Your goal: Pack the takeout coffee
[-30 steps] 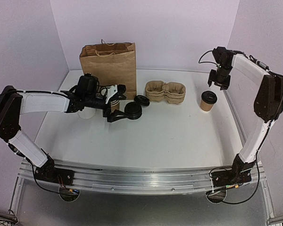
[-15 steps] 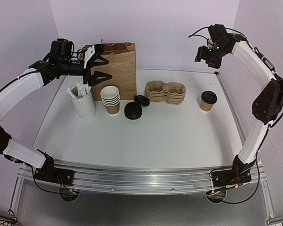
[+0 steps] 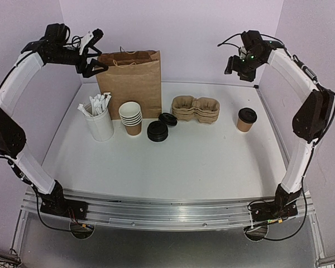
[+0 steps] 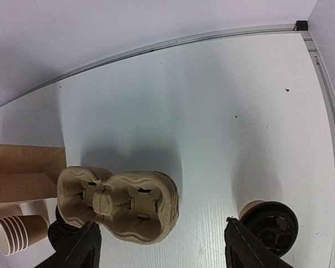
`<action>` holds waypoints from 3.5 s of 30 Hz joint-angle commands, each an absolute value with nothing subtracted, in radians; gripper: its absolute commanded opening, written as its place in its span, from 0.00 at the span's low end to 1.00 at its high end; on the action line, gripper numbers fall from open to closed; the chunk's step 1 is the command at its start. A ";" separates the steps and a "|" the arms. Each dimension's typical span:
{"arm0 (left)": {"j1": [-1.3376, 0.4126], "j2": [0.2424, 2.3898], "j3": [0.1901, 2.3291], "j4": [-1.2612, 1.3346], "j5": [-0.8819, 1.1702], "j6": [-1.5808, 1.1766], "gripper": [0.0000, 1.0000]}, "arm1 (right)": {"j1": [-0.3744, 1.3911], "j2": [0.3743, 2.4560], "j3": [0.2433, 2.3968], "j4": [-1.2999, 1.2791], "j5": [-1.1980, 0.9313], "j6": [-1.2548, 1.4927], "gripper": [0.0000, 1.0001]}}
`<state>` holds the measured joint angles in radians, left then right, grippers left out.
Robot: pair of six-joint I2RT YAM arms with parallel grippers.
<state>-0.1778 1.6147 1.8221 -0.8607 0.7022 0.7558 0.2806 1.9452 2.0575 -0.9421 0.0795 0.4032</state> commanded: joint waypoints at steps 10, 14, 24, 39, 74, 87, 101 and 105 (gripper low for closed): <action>-0.165 1.855 2.031 -0.978 0.702 1.035 0.83 | 0.287 1.912 1.987 -0.918 0.054 0.415 0.71; -0.164 1.895 2.059 -1.073 0.699 1.150 0.72 | 0.287 1.883 1.939 -0.915 0.067 0.427 0.71; -0.169 2.000 2.207 -1.272 0.718 1.279 0.30 | 0.296 1.871 1.909 -0.913 0.049 0.455 0.71; -0.169 1.852 2.028 -0.801 0.719 1.118 0.00 | 0.307 1.861 1.903 -0.910 0.041 0.472 0.70; -0.767 1.806 2.414 -1.249 0.570 0.759 0.00 | 0.266 1.716 1.950 -0.868 0.214 0.382 0.77; -0.907 1.773 2.051 -1.065 0.509 0.697 0.00 | 0.263 1.718 1.860 -0.849 0.065 0.379 0.69; -0.998 1.466 1.488 -0.685 0.421 0.700 0.00 | 0.328 1.671 1.770 -0.778 0.100 0.477 0.67; -1.003 1.469 1.556 -0.750 0.393 0.636 0.00 | 0.358 1.684 1.799 -0.778 0.102 0.481 0.67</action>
